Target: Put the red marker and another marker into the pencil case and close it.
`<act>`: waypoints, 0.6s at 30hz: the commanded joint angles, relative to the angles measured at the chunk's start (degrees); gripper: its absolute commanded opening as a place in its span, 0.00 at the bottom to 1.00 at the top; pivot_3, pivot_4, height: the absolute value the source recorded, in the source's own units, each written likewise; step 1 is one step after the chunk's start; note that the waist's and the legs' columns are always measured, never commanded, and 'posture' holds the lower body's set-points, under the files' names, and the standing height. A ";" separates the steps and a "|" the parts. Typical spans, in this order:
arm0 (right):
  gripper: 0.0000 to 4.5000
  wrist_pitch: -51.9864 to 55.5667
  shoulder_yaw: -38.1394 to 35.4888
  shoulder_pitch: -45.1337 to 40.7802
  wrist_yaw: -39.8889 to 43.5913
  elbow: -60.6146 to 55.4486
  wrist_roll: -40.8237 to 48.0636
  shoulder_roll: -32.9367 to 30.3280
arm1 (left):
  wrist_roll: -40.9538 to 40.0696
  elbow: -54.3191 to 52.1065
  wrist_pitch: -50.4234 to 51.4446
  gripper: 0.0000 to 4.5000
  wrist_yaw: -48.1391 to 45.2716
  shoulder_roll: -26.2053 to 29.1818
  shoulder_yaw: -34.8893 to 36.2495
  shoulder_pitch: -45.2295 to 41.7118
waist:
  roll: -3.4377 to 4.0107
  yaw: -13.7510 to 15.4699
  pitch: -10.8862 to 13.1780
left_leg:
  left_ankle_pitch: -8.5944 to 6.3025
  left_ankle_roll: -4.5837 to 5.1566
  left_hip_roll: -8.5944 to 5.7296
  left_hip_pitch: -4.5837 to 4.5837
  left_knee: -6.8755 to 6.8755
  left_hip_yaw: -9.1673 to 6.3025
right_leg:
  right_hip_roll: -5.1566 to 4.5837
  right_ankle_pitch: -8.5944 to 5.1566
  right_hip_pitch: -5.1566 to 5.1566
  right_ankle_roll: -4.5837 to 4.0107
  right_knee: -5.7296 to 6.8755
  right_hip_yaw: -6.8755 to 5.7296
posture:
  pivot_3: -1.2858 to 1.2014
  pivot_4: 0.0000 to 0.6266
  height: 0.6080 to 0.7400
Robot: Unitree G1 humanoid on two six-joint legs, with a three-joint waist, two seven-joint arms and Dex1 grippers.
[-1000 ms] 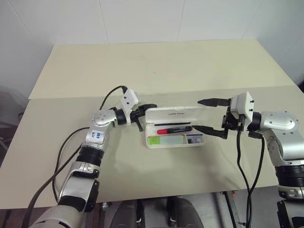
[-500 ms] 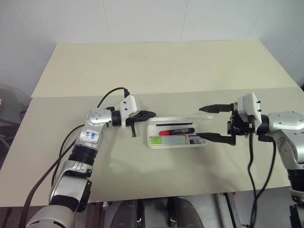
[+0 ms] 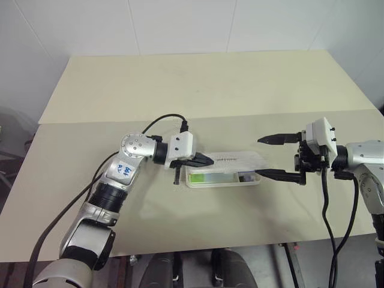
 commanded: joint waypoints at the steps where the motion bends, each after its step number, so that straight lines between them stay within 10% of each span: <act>1: 1.00 -0.03 -2.96 0.54 -1.44 -2.90 0.79 -0.56 | 3.61 -3.30 3.68 0.01 2.77 0.06 -2.53 0.59 | 0.00 0.16 0.00 | 0.00 0.01 0.00 0.00 0.01 0.00 | 0.00 0.00 0.00 0.00 0.00 0.01 | 0.52 0.24 1.00; 18: 1.00 1.85 -4.70 4.80 -7.61 -8.99 2.59 0.49 | 5.45 -3.45 10.92 0.01 7.72 -2.66 -5.03 3.22 | 0.00 0.52 0.00 | -0.04 0.11 0.01 0.03 0.03 -0.07 | -0.03 0.00 0.05 -0.01 0.02 0.09 | 0.52 0.24 1.00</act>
